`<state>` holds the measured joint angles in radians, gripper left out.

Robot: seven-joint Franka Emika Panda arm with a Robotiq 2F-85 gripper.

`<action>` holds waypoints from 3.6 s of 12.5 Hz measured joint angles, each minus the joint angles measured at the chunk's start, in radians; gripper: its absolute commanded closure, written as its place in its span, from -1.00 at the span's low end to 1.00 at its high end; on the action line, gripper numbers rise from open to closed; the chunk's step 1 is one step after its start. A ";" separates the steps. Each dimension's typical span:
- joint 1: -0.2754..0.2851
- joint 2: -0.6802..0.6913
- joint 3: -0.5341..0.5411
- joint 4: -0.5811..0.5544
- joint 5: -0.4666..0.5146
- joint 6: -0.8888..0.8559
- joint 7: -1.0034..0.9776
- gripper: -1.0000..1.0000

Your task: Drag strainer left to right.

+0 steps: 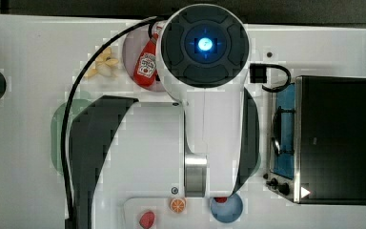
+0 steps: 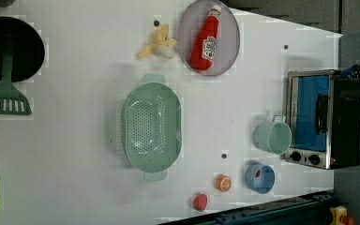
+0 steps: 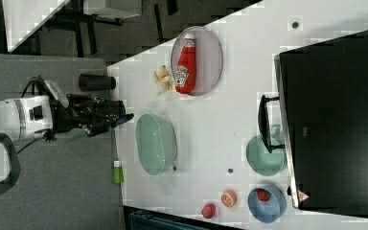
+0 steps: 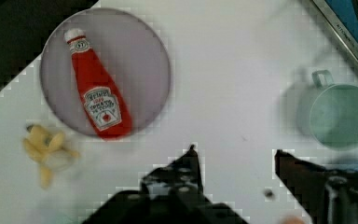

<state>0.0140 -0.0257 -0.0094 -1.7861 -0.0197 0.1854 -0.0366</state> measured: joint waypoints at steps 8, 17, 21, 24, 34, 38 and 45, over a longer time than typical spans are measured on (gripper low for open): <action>-0.031 -0.368 0.004 -0.099 0.012 -0.121 0.092 -1.00; 0.037 0.027 0.511 -0.161 0.022 0.026 0.734 -1.00; 0.079 0.107 0.631 -0.212 0.028 0.226 1.082 -1.00; 0.103 0.236 0.622 -0.226 -0.020 0.414 1.195 -1.00; 0.136 0.645 0.414 -0.321 -0.132 0.778 1.389 -1.00; 0.128 0.594 0.398 -0.335 -0.134 0.780 1.415 -1.00; 0.150 0.604 0.361 -0.353 -0.129 0.887 1.438 -1.00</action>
<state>0.1644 0.5786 0.3511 -2.1387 -0.1488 1.0723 1.4014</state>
